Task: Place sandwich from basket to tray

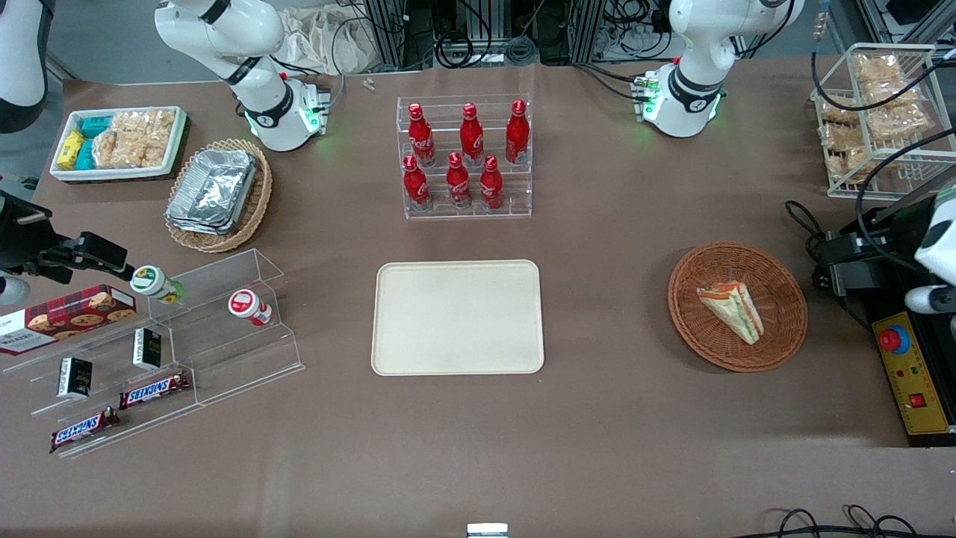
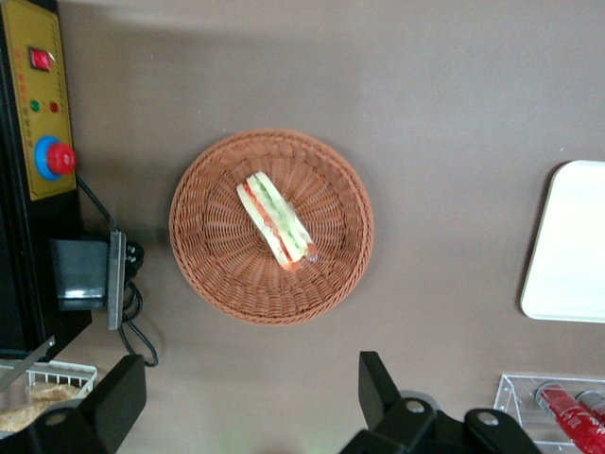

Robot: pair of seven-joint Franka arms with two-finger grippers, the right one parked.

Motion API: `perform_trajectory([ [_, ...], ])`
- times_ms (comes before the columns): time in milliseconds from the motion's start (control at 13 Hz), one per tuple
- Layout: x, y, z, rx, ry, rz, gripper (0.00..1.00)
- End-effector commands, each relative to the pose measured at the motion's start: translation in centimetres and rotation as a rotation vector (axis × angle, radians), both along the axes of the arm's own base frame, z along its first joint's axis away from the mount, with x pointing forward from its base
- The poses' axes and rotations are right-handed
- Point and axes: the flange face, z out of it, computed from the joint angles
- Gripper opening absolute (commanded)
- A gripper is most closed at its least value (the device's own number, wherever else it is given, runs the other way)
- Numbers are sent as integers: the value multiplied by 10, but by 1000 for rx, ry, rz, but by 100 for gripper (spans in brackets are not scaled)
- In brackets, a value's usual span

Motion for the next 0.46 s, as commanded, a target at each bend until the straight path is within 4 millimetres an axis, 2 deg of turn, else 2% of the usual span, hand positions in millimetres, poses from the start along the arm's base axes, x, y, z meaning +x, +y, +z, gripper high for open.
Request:
perform_trajectory([
  [0, 1, 0, 12, -11, -13, -12, 100],
  [308, 1, 1, 4, -9, 5, -8, 100],
  [385, 0, 1, -7, -6, 27, -8, 100],
])
